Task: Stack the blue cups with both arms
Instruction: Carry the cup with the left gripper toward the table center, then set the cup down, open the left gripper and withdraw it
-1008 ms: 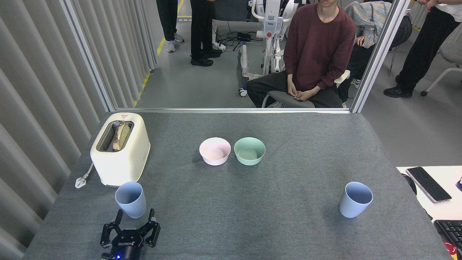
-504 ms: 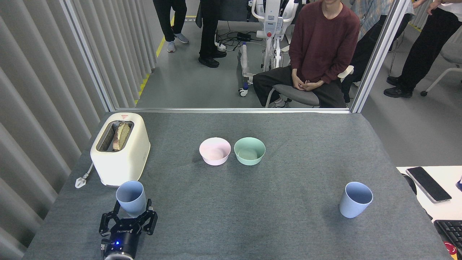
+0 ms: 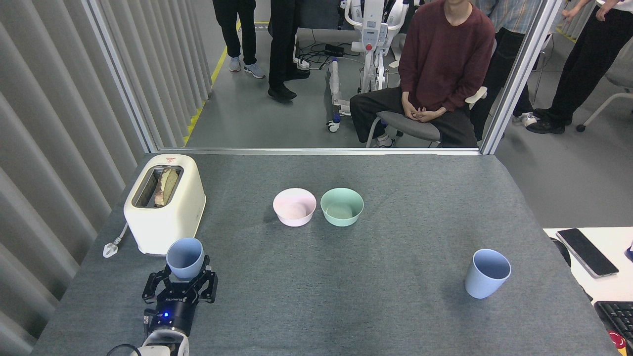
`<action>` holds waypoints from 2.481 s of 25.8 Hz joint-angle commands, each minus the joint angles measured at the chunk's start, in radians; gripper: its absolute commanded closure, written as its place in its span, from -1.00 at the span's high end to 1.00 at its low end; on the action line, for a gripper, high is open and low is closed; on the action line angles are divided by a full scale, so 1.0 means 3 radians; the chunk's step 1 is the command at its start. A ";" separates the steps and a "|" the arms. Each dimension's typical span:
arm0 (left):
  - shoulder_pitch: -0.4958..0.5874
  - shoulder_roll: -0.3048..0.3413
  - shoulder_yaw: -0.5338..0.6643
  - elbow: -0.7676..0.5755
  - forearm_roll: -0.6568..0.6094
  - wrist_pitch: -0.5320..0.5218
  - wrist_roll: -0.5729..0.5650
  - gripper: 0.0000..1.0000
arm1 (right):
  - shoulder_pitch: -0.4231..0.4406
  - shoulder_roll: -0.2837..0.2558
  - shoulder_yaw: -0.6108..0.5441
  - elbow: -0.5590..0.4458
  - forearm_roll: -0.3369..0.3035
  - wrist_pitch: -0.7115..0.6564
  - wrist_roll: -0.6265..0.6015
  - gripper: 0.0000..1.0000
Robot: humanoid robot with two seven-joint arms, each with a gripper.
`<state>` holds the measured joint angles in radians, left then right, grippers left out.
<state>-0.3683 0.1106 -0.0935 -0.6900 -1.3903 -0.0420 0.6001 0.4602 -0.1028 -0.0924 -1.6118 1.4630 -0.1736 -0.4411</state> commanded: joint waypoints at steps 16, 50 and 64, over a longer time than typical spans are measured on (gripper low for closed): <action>0.0164 -0.0456 -0.2015 -0.0615 -0.0387 -0.0177 -0.0011 0.60 | 0.0000 -0.0005 -0.0076 -0.0001 0.0001 0.0001 0.0003 1.00; 0.0609 -0.0272 -0.2000 -0.0804 -0.0484 -0.0341 0.0122 1.00 | -0.0020 0.0021 -0.0050 -0.0001 0.0001 0.0001 0.0003 1.00; 0.0859 0.0219 -0.1734 -0.1065 -0.0433 -0.0489 0.0255 1.00 | -0.0031 0.0031 -0.0035 -0.0006 0.0001 0.0001 0.0003 1.00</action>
<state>-0.1449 0.1258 -0.6588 -0.9790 -1.5230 -0.1811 0.6695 0.4513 -0.0939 -0.1036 -1.6122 1.4634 -0.1736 -0.4403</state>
